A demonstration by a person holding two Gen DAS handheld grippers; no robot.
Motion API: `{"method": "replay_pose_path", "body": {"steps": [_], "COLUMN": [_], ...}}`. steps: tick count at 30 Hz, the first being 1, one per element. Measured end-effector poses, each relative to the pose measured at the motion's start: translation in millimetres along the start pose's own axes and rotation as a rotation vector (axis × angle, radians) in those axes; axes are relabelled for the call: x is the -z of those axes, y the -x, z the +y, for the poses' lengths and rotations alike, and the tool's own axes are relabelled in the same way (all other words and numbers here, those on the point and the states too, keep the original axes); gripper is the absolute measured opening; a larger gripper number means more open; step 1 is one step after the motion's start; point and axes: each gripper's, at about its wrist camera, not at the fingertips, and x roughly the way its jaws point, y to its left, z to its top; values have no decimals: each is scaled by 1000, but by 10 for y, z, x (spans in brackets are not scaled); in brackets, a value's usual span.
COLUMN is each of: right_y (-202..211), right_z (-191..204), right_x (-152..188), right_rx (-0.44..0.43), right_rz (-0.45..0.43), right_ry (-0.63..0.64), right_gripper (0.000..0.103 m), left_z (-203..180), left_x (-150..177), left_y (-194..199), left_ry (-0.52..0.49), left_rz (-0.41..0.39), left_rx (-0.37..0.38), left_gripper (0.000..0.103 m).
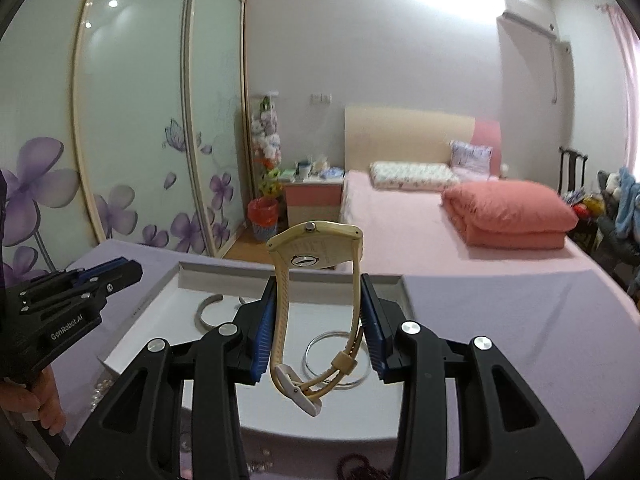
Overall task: Organize jewelry
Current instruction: 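Carry the watch and pearl pendant into the gray tray and open both tools, then withdraw both tools from the tray and move the left tool to the pearl bracelet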
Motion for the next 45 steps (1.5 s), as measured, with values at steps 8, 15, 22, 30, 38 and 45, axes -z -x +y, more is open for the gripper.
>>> {"method": "replay_pose_path", "body": {"steps": [8,15,22,30,38,45], "right_y": [-568,-731,-656,-559,-567,-432], "right_z": [-66,-63,-185,-286,-301,-203], "right_x": [183,254,164,80,79,89], "right_rx": [-31,-48,-69,-56,-53,-46], "right_rz": [188,258,219,177,168,162], "right_ry": [-56,-81,-115,-125,-116,-77], "right_gripper": [40,57,61,61,61,61], "left_z": [55,84,39,14,105,243], "left_x": [-7,6,9,50,65,118], "left_y": [-409,-584,-713,-775,-725,-477], "left_ry": [15,13,14,42,54,66], "left_rz": [61,90,118,139,138,131], "left_rx": [-5,-3,-1,-7,-22,-33], "left_gripper": [16,16,16,25,25,28]}}
